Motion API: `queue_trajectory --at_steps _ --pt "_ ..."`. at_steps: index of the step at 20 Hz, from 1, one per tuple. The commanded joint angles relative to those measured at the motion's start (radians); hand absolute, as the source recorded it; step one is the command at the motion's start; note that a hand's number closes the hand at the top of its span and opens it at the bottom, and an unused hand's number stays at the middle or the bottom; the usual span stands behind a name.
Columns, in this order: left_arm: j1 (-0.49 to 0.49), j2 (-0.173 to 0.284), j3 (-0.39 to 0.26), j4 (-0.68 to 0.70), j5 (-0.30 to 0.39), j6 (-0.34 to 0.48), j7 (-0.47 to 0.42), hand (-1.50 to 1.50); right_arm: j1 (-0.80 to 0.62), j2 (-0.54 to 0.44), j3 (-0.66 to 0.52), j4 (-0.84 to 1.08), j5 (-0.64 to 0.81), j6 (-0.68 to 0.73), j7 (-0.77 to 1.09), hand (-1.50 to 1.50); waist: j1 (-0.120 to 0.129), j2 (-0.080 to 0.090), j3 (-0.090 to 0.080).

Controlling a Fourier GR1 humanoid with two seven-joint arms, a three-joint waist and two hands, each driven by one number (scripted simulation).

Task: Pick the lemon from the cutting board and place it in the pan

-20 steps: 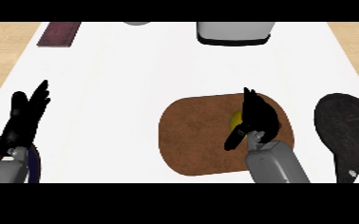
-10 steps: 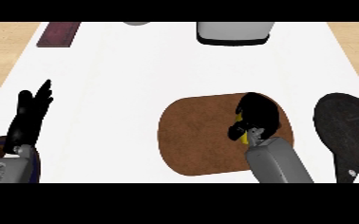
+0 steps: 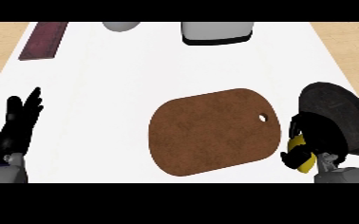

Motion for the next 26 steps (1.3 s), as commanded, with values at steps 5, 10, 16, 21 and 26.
queue_trajectory --at_steps 5,10,16,21,26 --pt "0.051 0.02 0.046 -0.003 0.013 0.016 -0.006 0.0 0.155 -0.326 -0.266 -0.012 -0.189 -0.103 -0.494 1.5 -0.063 -0.019 0.007" --pt "0.07 0.02 0.057 0.006 0.026 0.005 -0.018 0.0 0.158 -0.361 -0.47 -0.013 -0.352 -0.26 -0.79 1.5 -0.066 -0.021 0.008" --pt "0.047 0.019 0.044 -0.014 0.025 -0.009 -0.023 0.0 0.282 -0.448 -0.715 0.175 -0.571 -0.226 -1.217 1.5 -0.014 0.003 0.001" --pt "-0.019 -0.01 -0.024 -0.048 -0.009 -0.017 0.023 0.0 0.243 -0.501 -0.813 0.503 -0.644 -0.157 -1.458 1.5 0.074 0.018 -0.001" --pt "-0.067 -0.017 -0.026 -0.024 -0.029 -0.028 0.021 0.0 0.077 -0.549 -0.764 0.726 -0.626 -0.087 -1.491 1.5 0.093 0.02 -0.004"
